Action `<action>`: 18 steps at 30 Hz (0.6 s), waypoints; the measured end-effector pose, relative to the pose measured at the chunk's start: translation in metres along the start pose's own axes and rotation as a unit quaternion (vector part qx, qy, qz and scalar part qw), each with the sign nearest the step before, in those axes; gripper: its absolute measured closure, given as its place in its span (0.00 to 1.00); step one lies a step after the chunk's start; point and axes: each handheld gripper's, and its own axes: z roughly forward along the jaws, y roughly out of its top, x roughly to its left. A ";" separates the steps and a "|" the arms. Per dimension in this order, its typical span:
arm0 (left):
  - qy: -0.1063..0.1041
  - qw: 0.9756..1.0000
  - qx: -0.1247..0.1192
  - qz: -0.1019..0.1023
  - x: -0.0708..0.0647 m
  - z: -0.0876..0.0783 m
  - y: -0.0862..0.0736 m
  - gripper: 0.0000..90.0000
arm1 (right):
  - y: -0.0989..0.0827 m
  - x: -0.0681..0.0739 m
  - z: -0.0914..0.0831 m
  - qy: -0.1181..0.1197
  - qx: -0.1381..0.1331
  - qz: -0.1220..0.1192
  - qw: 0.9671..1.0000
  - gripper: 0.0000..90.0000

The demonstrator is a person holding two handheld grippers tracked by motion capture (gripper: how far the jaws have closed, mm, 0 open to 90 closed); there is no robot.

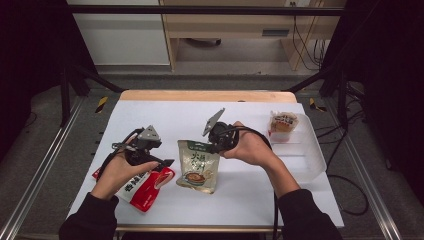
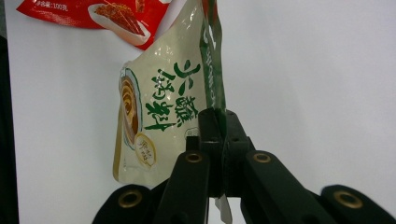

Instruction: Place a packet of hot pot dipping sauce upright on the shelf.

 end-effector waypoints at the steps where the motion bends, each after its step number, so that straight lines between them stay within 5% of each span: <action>1: 0.000 1.000 0.000 0.000 0.000 0.000 0.000 0.18 | 0.000 0.000 0.000 0.000 0.000 0.000 1.000 1.00; 11: -0.003 1.000 0.019 -0.019 0.006 0.001 -0.015 0.13 | -0.001 0.005 -0.015 0.002 -0.013 0.002 1.000 1.00; 18: -0.007 0.999 0.049 -0.011 0.003 0.008 -0.023 0.12 | 0.003 0.010 -0.030 -0.001 -0.023 -0.011 1.000 1.00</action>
